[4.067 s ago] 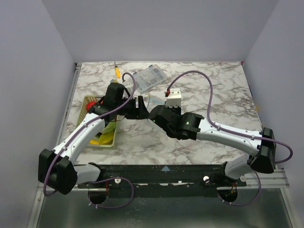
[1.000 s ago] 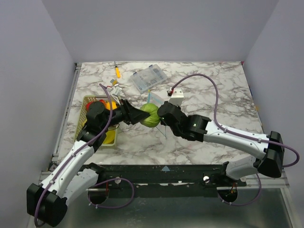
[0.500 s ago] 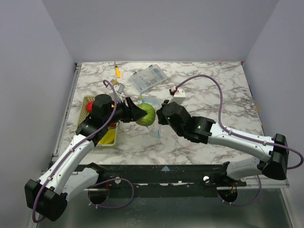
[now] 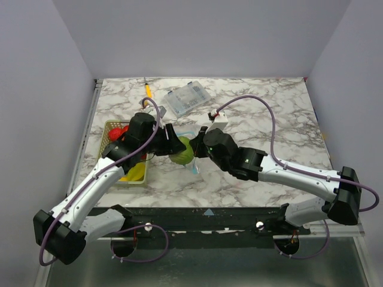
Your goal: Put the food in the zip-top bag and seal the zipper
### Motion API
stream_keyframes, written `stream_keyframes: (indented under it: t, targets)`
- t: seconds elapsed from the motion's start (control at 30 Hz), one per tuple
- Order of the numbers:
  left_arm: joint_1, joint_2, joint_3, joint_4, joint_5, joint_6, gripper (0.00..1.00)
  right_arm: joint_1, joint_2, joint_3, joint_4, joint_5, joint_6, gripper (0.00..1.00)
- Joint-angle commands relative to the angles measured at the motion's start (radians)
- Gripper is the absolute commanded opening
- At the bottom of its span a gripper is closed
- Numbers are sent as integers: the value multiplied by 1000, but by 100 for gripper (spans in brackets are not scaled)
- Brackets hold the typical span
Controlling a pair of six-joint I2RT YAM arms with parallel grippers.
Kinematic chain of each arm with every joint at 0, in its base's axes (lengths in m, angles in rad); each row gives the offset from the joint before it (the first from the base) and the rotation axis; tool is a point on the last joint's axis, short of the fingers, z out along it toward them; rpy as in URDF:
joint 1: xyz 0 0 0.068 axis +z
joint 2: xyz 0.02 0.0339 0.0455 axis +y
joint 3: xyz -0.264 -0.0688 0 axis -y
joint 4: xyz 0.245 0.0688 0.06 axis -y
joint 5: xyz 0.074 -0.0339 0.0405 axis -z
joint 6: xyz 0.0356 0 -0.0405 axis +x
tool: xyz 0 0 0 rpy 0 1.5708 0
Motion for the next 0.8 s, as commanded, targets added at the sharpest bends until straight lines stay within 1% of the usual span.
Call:
stream_keyframes:
  t: [0.0, 0.23, 0.37, 0.47, 0.5, 0.57, 0.6, 0.63, 0.7, 0.77]
  targets:
    - [-13, -20, 40, -26, -44, -35, 55, 4, 21, 25, 21, -23, 28, 1]
    - [-13, -65, 33, -2, -40, -89, 75, 0, 16, 19, -5, -26, 124, 1]
    - [-13, -89, 39, -11, -31, -123, 82, -8, 14, 6, -5, -34, 169, 0]
    - [-13, -120, 16, 29, -21, -158, 82, -25, 9, -13, -4, -67, 215, 1]
    - [-12, -129, 7, 43, -22, -169, 80, -28, 9, -16, -5, -74, 229, 0]
    - [-12, -136, -4, 55, -34, -183, 67, -29, 4, -20, -5, -77, 233, 0]
    - [-11, -135, -8, 57, -47, -180, 54, -30, 2, -20, -5, -78, 232, 0]
    - [-12, -131, -6, 45, -70, -172, 44, -30, -1, -19, -2, -79, 222, 1]
    - [-13, -108, 5, 17, -99, -149, 33, -30, -5, -9, 30, -112, 148, 1]
    - [-13, -81, 16, -7, -111, -142, 27, -30, 8, 17, 25, -139, 115, 1]
